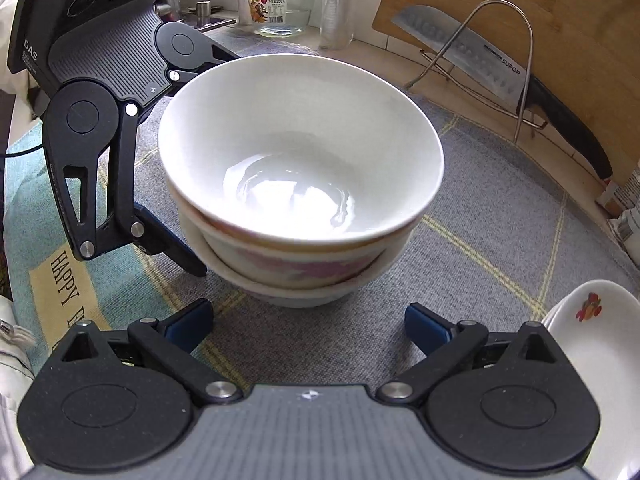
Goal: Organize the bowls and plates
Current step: 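Close both tools on the rim of the three-bowl stack, then lift the bowl stack with both tools and carry it onto the plate stack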
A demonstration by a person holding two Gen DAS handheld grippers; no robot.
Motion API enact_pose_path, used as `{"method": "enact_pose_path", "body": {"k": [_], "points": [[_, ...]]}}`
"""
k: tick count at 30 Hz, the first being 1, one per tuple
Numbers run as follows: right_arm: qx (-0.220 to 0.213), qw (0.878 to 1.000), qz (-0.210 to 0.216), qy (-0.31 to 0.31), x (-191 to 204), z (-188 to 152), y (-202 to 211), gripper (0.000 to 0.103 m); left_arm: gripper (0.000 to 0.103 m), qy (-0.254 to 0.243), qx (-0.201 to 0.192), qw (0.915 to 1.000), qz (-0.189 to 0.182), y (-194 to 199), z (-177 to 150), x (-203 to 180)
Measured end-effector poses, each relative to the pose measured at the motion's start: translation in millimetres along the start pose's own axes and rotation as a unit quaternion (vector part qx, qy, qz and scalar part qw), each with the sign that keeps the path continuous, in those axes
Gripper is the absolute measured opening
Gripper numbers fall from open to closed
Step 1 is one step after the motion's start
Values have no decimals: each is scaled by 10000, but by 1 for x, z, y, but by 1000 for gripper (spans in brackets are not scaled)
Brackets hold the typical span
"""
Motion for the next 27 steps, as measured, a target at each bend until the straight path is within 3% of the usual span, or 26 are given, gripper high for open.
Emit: {"method": "enact_pose_path", "body": {"k": [5, 12, 18, 27], "points": [[-46, 9990, 215, 401, -2, 12, 3, 100, 92, -662, -21, 9973, -318, 0, 7, -2], [87, 9947, 490, 900, -1, 20, 10, 89, 85, -1475, -55, 9870, -633, -2, 12, -2], [203, 9933, 664, 926, -4, 20, 11, 86, 74, -1590, -85, 9845, -735, -3, 12, -4], [200, 9936, 717, 851, -7, 26, 17, 86, 73, -1600, -22, 9841, -772, -5, 12, -5]]}}
Point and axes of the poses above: each gripper's, at about its wrist camera, not at the fingertips, and y roughly against the way its jaws point, x to its left, z to its top, the point moved 1 cm from there along -y, roughly the way its jaws point, and after that the axes turned 1 degree about -z, right-handed, at the moved point
